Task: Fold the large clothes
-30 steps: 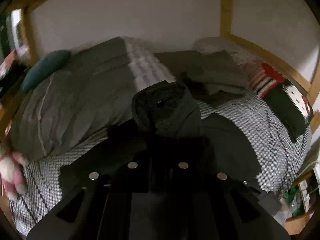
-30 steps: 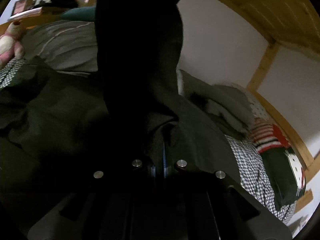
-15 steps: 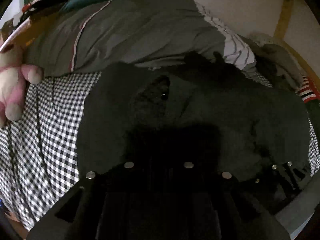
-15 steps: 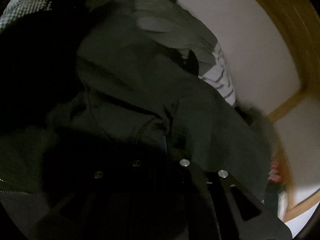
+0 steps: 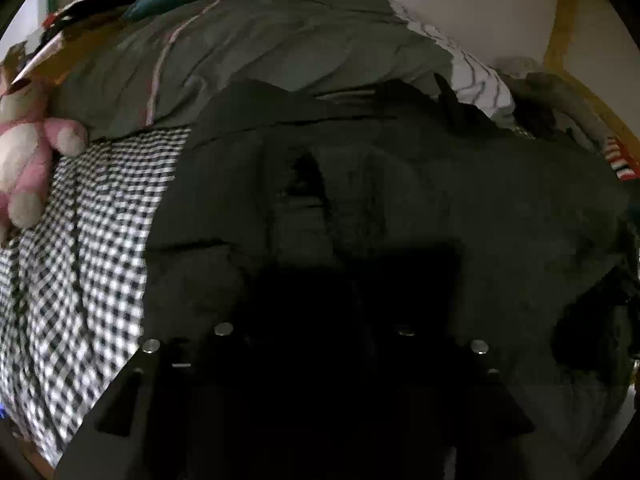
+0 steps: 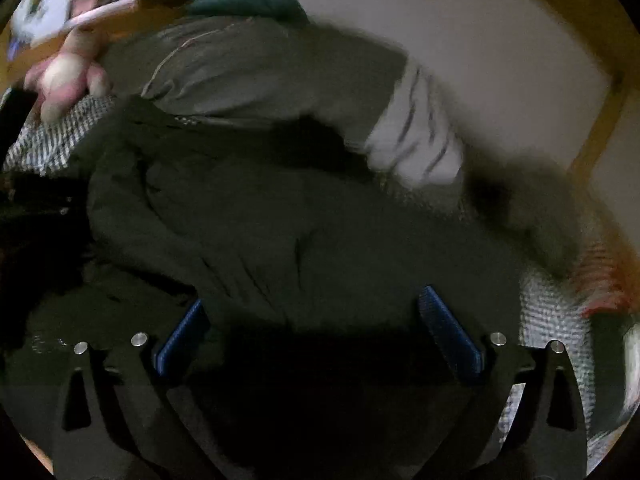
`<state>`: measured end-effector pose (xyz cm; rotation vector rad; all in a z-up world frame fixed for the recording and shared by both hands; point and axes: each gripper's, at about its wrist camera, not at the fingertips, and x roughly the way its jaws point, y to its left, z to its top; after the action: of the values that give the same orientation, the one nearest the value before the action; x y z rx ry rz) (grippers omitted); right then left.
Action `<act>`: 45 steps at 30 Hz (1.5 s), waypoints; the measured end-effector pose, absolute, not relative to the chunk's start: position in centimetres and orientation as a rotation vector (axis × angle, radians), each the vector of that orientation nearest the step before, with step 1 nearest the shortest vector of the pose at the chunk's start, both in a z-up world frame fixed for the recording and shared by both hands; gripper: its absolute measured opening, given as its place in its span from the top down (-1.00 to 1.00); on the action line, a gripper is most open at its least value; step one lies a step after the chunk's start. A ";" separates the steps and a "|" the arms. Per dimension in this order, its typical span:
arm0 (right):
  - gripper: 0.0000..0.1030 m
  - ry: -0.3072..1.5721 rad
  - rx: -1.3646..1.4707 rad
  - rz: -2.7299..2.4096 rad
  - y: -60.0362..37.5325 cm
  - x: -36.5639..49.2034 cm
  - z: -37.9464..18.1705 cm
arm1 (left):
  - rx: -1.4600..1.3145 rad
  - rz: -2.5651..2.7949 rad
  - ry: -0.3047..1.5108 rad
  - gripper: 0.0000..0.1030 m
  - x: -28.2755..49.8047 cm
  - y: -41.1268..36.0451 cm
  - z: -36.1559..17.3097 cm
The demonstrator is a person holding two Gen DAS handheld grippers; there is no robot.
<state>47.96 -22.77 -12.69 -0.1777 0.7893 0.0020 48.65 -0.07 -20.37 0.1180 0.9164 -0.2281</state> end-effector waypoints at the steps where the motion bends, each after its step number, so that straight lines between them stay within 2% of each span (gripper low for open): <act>1: -0.93 0.805 -0.069 0.154 -23.2 47.3 -12.1 | 0.118 -0.207 0.916 -0.17 48.7 0.3 -20.3; 4: -0.93 0.886 -0.084 0.483 -21.2 44.7 -11.5 | 0.127 -0.206 0.937 -0.29 49.1 1.1 -20.9; 6: -0.93 0.780 -0.167 0.440 -21.0 43.0 -10.4 | 0.134 -0.212 0.927 -0.29 48.8 1.3 -20.7; 8: -0.93 0.718 -0.097 0.385 -22.8 43.1 -9.1 | 0.144 -0.196 0.905 -0.31 47.8 1.6 -19.9; 10: -0.93 0.688 0.024 0.176 -26.9 45.4 -8.9 | 0.115 -0.181 0.868 -0.46 45.8 2.6 -17.9; 12: -0.93 0.746 0.134 -0.037 -30.5 48.1 -11.1 | 0.058 -0.206 0.812 -0.60 43.9 3.4 -14.8; 13: -0.93 0.859 0.177 -0.129 -32.4 50.1 -13.6 | 0.026 -0.208 0.774 -0.80 43.3 3.6 -13.1; 14: -0.93 0.965 0.172 -0.158 -32.8 51.6 -16.1 | -0.018 -0.212 0.729 -0.87 42.8 3.4 -10.9; 16: -0.95 1.011 0.029 -0.205 -30.8 52.9 -18.7 | -0.071 -0.250 0.713 -0.88 43.3 2.1 -8.9; 17: -0.94 0.974 -0.056 -0.243 -29.5 52.7 -19.2 | -0.085 -0.282 0.726 -0.88 44.0 0.9 -8.5; 19: -0.94 0.945 -0.114 -0.302 -28.2 52.1 -19.8 | -0.065 -0.338 0.746 -0.88 46.2 -2.9 -9.3; 22: -0.95 0.934 -0.072 -0.292 -28.9 51.2 -20.3 | 0.135 -0.248 0.832 -0.89 49.9 -8.9 -15.0; 24: -0.94 0.949 -0.057 -0.239 -29.6 50.9 -19.3 | 0.264 -0.116 0.901 -0.89 51.4 -10.6 -19.4; 26: -0.94 0.891 -0.012 -0.203 -30.0 49.8 -17.3 | 0.253 -0.102 0.921 -0.91 51.8 -10.3 -21.9; 29: -0.94 0.843 0.074 -0.288 -32.3 48.7 -16.0 | 0.234 -0.114 0.865 -0.92 51.7 -9.7 -22.9; 32: -0.94 0.988 0.033 -0.274 -33.7 50.9 -20.2 | 0.263 -0.098 0.812 -0.92 51.2 -9.9 -23.8; 34: -0.95 0.949 0.037 -0.279 -33.9 51.1 -21.2 | 0.277 -0.085 0.796 -0.92 51.3 -10.1 -24.0; 40: -0.95 0.939 0.038 -0.341 -32.5 50.2 -19.2 | 0.280 -0.087 0.798 -0.92 51.2 -10.5 -24.1; 45: -0.95 0.961 0.065 -0.280 -32.5 50.2 -21.3 | 0.299 -0.109 0.816 -0.91 51.0 -10.6 -23.5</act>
<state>50.22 -32.55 -21.29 0.0648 0.9609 -0.2805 50.98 -10.60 -23.47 0.2992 0.8156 -0.1088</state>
